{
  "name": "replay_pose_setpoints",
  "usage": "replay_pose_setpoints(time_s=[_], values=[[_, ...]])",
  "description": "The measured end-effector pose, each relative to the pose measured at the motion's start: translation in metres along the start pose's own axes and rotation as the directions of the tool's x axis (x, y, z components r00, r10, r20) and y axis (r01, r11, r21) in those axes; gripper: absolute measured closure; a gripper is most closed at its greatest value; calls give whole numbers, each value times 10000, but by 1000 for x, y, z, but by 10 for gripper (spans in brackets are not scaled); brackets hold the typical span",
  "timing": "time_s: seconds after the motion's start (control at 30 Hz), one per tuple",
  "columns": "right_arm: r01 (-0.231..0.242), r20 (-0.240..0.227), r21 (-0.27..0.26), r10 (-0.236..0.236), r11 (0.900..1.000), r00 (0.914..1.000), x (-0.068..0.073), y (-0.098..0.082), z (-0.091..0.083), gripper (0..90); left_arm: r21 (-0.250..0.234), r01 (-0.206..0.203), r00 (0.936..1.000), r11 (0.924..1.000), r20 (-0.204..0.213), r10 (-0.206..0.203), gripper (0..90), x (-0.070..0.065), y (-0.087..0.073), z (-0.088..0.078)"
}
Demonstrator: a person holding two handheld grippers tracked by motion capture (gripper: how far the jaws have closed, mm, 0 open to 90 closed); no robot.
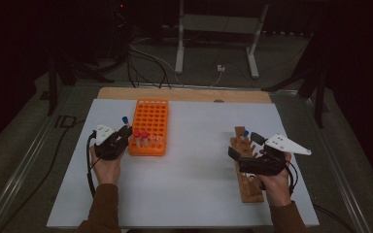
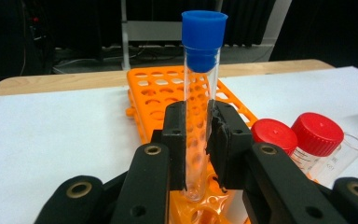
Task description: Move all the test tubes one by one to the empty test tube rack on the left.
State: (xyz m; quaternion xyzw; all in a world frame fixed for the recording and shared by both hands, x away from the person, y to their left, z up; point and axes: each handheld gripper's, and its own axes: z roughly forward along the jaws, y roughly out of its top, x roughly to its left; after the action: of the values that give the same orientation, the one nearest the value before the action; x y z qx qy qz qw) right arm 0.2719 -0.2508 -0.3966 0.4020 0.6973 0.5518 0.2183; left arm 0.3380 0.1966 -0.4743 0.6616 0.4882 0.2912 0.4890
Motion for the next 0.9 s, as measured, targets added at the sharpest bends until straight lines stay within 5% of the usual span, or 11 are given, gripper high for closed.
replay_pose_setpoints(time_s=[0.43,0.7,0.9], values=[[61,-50,41,-60,10000,10000,0,-1,0,7,1142,-289,9992,9930,-251,320,781,-2,-19,15],[33,-50,81,-32,10000,10000,0,-2,1,7,1715,-748,9965,9823,-235,800,782,-4,-23,16],[7,-50,81,-6,10000,10000,-2,-2,1,7,1669,-280,9993,9856,-195,317,714,-2,-23,15]])
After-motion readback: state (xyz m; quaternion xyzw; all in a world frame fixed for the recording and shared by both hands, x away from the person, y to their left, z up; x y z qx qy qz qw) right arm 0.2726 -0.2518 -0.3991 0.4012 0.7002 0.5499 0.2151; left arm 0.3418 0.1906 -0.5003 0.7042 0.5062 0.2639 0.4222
